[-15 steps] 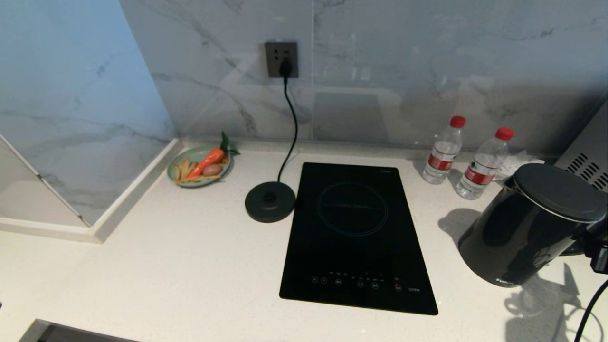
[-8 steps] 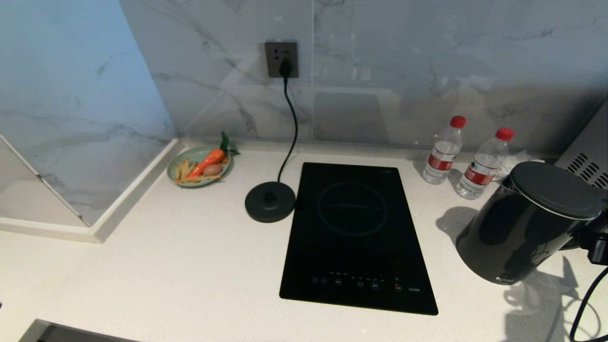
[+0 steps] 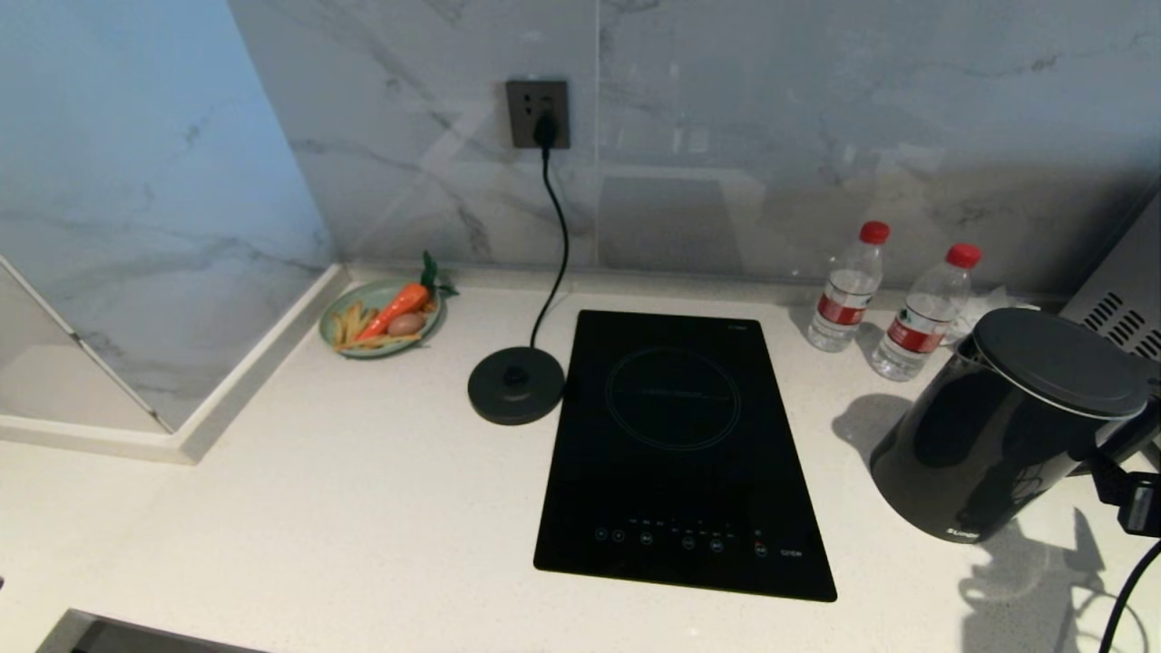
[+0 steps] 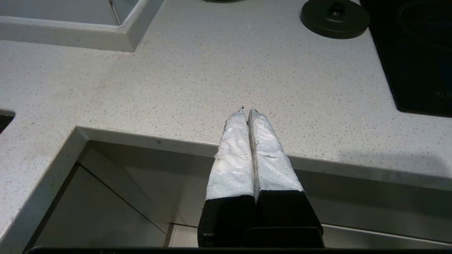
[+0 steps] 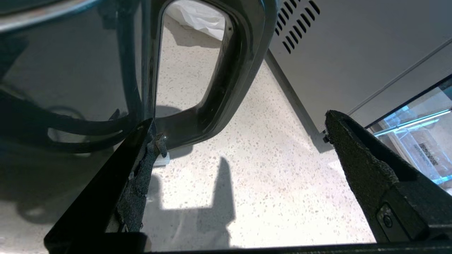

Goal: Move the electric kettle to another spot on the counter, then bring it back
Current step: Grab the kettle

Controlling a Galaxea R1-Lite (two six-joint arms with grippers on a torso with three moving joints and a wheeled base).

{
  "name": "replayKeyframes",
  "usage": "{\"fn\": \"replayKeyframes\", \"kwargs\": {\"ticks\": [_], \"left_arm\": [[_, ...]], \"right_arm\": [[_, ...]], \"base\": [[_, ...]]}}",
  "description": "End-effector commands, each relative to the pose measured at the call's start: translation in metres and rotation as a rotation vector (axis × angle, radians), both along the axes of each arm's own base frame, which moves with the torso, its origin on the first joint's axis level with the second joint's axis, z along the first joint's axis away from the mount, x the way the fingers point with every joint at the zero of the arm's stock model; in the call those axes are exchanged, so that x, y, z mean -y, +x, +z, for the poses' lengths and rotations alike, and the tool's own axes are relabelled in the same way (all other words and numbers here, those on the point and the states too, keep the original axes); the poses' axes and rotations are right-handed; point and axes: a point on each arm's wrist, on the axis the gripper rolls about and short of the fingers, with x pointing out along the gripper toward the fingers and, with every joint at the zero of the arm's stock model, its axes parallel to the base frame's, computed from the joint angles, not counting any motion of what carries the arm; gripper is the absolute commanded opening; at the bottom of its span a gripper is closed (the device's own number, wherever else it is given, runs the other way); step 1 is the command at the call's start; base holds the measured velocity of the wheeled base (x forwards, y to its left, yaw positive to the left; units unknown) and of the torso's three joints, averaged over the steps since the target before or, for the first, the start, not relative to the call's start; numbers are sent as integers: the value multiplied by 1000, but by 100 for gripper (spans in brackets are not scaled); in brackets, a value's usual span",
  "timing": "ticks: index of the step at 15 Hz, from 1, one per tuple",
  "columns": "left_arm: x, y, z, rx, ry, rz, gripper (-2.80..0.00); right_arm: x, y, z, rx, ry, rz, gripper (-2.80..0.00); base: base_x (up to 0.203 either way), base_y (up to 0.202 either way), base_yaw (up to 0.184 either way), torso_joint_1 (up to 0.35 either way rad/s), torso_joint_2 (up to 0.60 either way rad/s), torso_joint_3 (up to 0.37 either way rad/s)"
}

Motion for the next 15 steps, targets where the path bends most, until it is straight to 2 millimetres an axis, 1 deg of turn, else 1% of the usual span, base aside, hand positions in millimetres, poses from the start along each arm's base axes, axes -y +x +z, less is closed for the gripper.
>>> {"fn": "replayKeyframes", "kwargs": {"ticks": [1,11,15], "left_arm": [[0,0,0,-1,-1,1,-280],[0,0,0,-1,-1,1,-280],[0,0,0,-1,-1,1,-280]], "right_arm": [[0,1,4,23,-14,-2,0],[7,6,9,47,-24,-17,0],[17,13,7,44,-20,-47,0]], "base": [[0,0,0,0,0,0],[0,0,0,0,0,0],[0,0,0,0,0,0]]}}
